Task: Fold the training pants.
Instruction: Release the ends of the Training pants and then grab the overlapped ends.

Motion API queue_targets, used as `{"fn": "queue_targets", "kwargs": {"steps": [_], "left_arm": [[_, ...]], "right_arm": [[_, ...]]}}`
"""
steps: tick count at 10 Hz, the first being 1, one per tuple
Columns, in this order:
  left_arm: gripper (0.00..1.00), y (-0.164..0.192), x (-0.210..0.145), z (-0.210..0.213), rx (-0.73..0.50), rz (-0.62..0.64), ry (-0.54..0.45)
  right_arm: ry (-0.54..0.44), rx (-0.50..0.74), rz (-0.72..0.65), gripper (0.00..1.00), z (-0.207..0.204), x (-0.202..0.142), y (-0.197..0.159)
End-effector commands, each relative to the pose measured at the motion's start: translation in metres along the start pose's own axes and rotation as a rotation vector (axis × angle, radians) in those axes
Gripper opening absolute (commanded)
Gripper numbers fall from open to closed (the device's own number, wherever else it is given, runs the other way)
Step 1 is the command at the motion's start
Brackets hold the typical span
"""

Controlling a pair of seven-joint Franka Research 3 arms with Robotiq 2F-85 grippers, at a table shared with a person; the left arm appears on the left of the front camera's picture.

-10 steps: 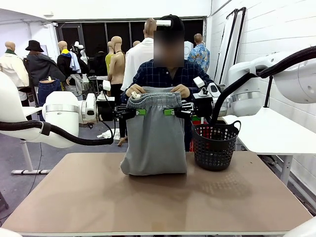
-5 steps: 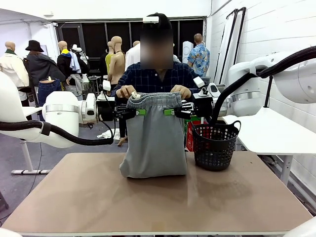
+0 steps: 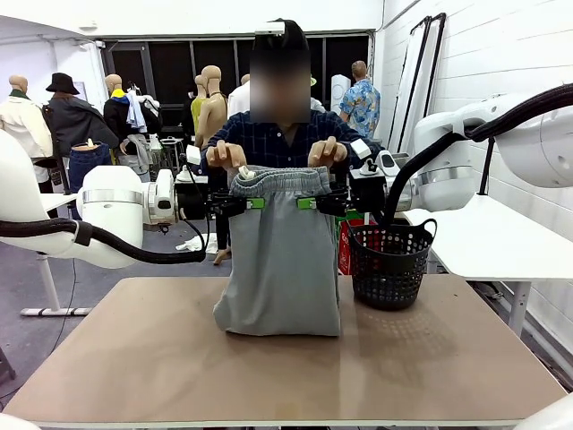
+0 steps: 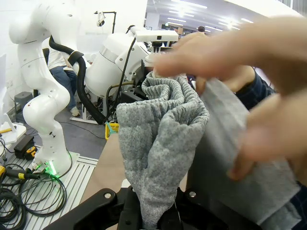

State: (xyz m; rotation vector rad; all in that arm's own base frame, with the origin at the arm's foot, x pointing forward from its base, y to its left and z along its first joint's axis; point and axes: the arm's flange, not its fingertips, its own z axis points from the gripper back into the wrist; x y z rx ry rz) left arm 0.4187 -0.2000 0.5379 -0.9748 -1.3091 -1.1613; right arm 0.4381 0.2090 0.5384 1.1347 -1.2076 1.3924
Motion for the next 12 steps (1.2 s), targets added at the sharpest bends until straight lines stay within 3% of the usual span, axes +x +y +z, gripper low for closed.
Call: {"fn": "queue_targets", "kwargs": {"steps": [1,12], "left_arm": [[0.00,-0.0028,0.0015,0.0003,0.011,-0.002,-0.006],[0.00,-0.0028,0.0015,0.0003,0.011,-0.002,-0.006]], "right_arm": [[-0.004,0.004,0.002,0.00,-0.0021,0.0016,0.0010],[-0.004,0.004,0.002,0.00,-0.0021,0.0016,0.0010]]}}
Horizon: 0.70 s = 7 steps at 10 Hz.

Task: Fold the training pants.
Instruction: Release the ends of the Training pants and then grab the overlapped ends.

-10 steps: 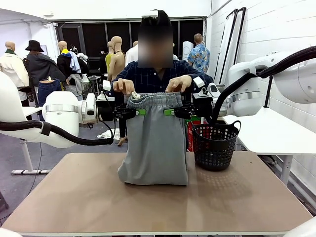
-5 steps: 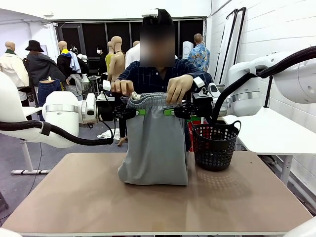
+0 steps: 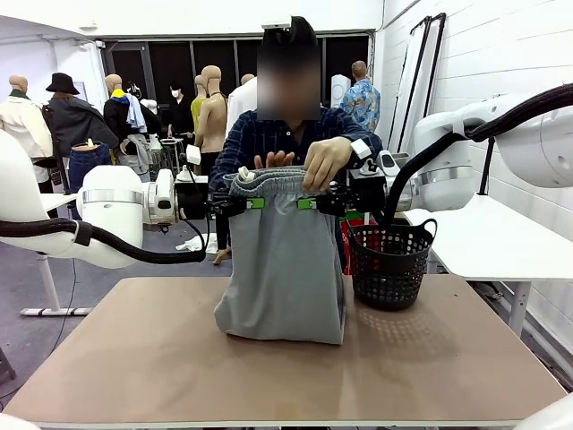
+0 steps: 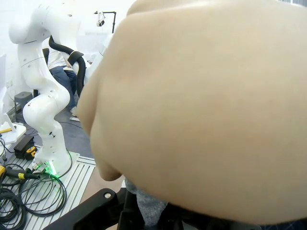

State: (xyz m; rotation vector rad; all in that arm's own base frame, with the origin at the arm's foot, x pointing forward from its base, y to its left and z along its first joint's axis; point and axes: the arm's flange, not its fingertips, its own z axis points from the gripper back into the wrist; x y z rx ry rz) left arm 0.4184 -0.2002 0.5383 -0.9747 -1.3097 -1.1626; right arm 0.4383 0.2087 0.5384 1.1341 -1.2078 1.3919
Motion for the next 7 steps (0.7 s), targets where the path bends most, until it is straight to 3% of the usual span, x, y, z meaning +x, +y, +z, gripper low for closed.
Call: {"fn": "queue_targets", "kwargs": {"steps": [1,7], "left_arm": [[0.00,-0.0024,0.0010,0.0004,0.011,-0.001,-0.006],[0.00,-0.0024,0.0010,0.0004,0.011,-0.001,-0.006]], "right_arm": [[-0.004,0.004,0.002,0.00,-0.0024,0.0016,0.0011],[-0.004,0.004,0.002,0.00,-0.0024,0.0016,0.0011]]}}
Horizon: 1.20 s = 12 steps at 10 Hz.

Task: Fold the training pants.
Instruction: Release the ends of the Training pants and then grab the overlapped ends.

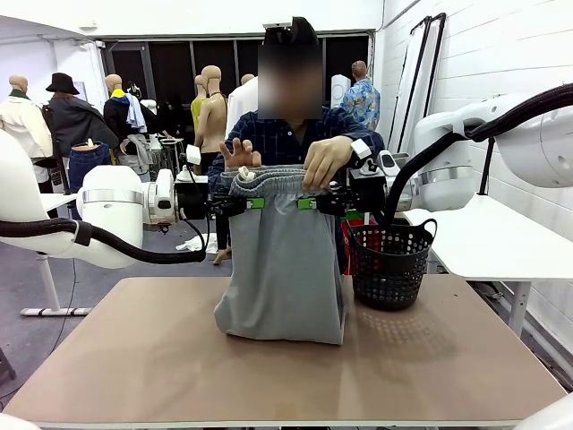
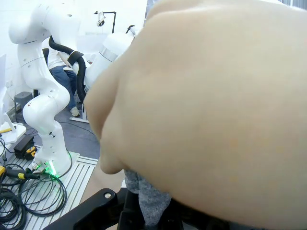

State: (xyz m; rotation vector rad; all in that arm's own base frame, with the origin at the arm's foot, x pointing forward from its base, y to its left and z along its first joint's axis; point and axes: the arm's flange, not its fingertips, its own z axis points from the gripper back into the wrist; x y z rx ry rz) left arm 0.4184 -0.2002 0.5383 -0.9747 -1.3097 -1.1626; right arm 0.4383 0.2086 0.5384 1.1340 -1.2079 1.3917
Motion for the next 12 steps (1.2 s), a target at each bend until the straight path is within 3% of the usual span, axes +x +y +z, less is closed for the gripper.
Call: {"fn": "queue_targets", "kwargs": {"steps": [1,12], "left_arm": [[0.00,-0.0024,0.0010,0.0005,0.011,0.000,-0.006],[0.00,-0.0024,0.0010,0.0005,0.011,0.000,-0.006]], "right_arm": [[-0.004,0.004,0.002,0.00,-0.0025,0.0017,0.0011],[-0.004,0.004,0.002,0.00,-0.0025,0.0017,0.0011]]}}
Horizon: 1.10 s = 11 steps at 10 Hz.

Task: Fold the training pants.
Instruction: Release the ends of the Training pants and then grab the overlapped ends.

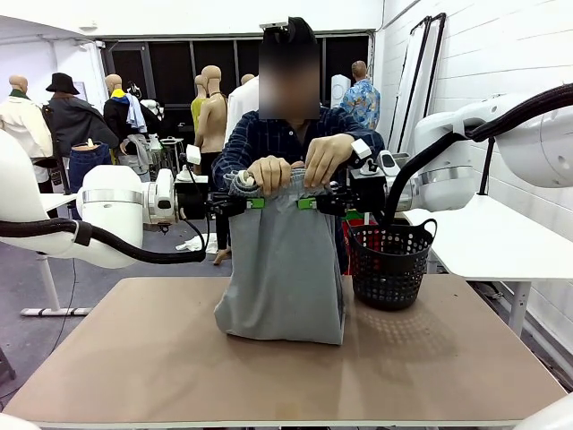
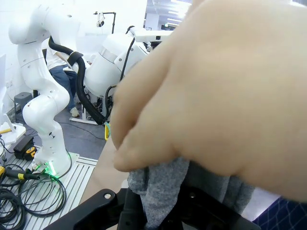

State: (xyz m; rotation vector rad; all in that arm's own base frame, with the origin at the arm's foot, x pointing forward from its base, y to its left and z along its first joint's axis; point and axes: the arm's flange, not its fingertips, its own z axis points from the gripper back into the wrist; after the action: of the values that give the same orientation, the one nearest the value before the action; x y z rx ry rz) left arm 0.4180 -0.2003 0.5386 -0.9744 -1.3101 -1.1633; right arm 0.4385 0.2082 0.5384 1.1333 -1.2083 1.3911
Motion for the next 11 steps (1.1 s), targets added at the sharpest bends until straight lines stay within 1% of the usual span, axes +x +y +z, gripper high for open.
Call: {"fn": "queue_targets", "kwargs": {"steps": [1,11], "left_arm": [[0.00,-0.0021,0.0007,0.0004,0.012,0.000,-0.006],[0.00,-0.0021,0.0007,0.0004,0.012,0.000,-0.006]], "right_arm": [[-0.004,0.005,0.002,0.00,-0.0029,0.0017,0.0013],[-0.004,0.005,0.002,0.00,-0.0029,0.0017,0.0013]]}}
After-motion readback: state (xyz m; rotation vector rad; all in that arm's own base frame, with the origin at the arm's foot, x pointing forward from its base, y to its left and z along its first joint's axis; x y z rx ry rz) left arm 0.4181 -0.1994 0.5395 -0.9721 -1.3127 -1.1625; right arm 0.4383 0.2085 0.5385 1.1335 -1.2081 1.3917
